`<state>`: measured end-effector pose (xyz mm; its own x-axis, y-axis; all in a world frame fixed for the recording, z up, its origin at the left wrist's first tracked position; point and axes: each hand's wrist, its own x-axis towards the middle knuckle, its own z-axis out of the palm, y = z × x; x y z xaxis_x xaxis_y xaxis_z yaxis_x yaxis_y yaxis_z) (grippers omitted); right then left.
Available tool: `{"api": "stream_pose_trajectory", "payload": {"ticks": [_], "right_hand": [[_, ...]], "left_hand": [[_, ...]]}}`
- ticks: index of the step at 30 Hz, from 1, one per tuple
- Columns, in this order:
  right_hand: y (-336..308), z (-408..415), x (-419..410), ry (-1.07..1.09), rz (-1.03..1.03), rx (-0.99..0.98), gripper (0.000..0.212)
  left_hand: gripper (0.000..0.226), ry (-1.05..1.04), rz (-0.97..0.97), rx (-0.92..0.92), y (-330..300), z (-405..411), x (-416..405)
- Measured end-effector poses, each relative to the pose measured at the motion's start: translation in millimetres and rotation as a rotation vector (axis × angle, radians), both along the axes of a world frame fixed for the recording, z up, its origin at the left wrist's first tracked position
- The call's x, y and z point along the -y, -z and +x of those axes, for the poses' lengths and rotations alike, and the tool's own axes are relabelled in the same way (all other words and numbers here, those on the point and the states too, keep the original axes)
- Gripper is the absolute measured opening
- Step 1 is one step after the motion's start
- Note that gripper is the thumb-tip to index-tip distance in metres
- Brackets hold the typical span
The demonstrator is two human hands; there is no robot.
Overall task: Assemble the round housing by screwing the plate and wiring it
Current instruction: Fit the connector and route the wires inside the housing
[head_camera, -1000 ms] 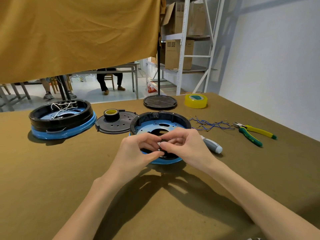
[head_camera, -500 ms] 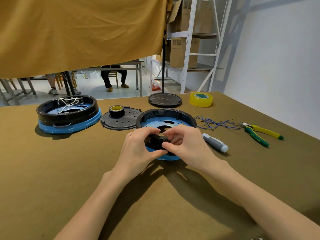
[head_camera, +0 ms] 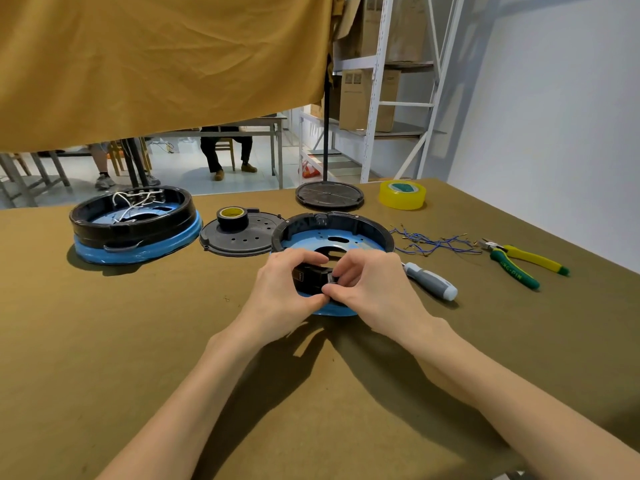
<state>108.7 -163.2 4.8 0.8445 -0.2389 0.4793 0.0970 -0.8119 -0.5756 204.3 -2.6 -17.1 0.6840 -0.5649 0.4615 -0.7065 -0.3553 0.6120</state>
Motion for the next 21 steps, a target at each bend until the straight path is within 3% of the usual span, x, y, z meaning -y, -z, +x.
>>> {"api": "stream_pose_trajectory", "payload": {"ticks": [6,9,11,13,16,21], "right_hand": [[-12.9,8.8,8.0,-0.054,0.148,-0.191,0.038],[-22.0,14.8,13.2,-0.073,0.147,-0.296,0.035],[-28.5,19.6,17.7,-0.048,0.076,-0.27,0.022],[-36.7,25.3,22.6,-0.043,-0.057,-0.204,0.023],[-39.7,30.8,24.5,-0.192,-0.128,-0.279,0.024],[-32.8,25.8,32.8,-0.253,-0.065,-0.151,0.022]], "left_hand": [[0.051,-0.001,0.009,0.002,-1.9,-0.5,-0.6],[0.043,-0.01,0.003,0.022,-2.2,-3.0,-0.7],[0.04,0.006,-0.005,0.015,-2.9,-2.2,-2.1],[0.038,0.022,-0.004,0.005,-4.0,-2.4,-3.7],[0.042,0.031,0.001,0.007,-3.0,-5.0,-3.2],[0.038,-0.006,-0.04,0.02,0.4,-8.2,1.4]]}}
